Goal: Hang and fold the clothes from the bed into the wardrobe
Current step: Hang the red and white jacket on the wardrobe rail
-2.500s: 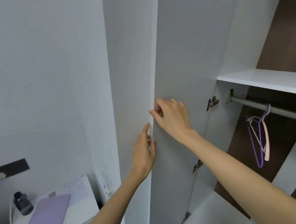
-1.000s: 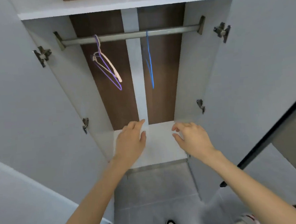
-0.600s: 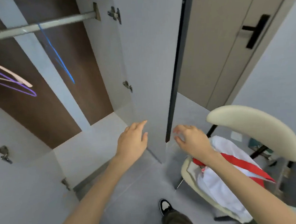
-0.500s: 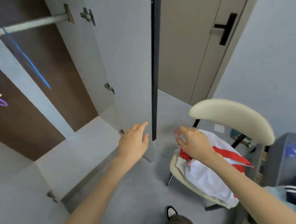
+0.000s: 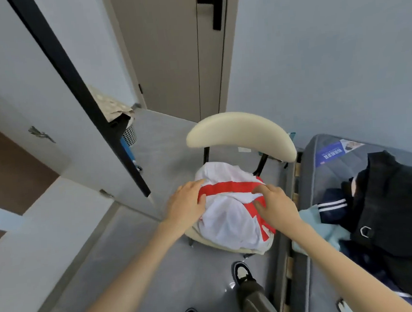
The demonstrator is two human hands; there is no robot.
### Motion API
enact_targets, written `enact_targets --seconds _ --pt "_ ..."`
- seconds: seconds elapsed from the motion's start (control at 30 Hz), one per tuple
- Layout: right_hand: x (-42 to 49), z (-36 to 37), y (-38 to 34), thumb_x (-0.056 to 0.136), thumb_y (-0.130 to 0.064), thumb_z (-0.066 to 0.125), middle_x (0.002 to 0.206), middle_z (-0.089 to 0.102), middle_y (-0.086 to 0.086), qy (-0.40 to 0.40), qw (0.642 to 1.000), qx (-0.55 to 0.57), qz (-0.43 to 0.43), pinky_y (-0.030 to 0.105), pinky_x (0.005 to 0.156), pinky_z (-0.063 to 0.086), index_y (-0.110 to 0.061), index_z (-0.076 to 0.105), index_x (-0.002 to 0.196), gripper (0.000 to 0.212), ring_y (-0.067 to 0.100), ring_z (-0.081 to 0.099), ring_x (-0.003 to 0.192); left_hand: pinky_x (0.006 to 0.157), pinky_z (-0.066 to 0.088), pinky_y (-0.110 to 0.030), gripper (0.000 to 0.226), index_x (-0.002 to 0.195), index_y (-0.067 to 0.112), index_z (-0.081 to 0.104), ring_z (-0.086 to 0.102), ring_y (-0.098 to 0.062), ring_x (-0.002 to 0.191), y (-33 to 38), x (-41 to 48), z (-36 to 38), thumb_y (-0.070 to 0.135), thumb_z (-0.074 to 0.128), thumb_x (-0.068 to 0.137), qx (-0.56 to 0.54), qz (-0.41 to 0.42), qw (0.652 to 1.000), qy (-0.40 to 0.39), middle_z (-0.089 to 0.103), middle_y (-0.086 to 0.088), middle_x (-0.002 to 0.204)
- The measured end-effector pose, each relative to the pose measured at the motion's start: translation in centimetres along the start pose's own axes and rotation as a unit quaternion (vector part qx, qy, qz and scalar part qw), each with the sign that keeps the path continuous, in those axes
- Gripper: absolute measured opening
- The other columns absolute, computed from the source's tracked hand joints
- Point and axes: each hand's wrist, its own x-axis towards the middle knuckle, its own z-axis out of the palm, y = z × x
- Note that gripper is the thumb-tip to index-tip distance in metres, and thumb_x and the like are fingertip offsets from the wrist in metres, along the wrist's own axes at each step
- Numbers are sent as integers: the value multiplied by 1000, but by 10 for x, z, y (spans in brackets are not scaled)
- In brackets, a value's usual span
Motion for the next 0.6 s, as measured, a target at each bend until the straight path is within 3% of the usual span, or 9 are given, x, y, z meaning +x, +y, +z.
enact_targets --seconds 0.2,0.43,0.6 --pt "56 16 81 97 -30 47 136 51 6 -83 996 -14 36 42 97 44 -18 47 135 40 28 45 121 99 42 -40 47 142 20 44 50 -29 120 23 67 63 16 46 95 -42 -34 997 -56 57 -7 130" --pt "131 55 150 98 -27 44 143 44 9 -176 982 -39 62 48 106 39 -18 36 143 46 32 40 128 102 42 -42 50 144 18 41 48 -24 125 28 128 128 20 49 95 -51 -104 991 -62 53 -6 136" --pt "166 102 173 99 -36 43 148 40 7 -230 969 -49 74 51 110 33 -24 24 148 54 31 38 133 97 45 -41 53 148 24 33 47 -26 124 20 154 171 24 46 97 -25 -134 987 -86 48 -4 141"
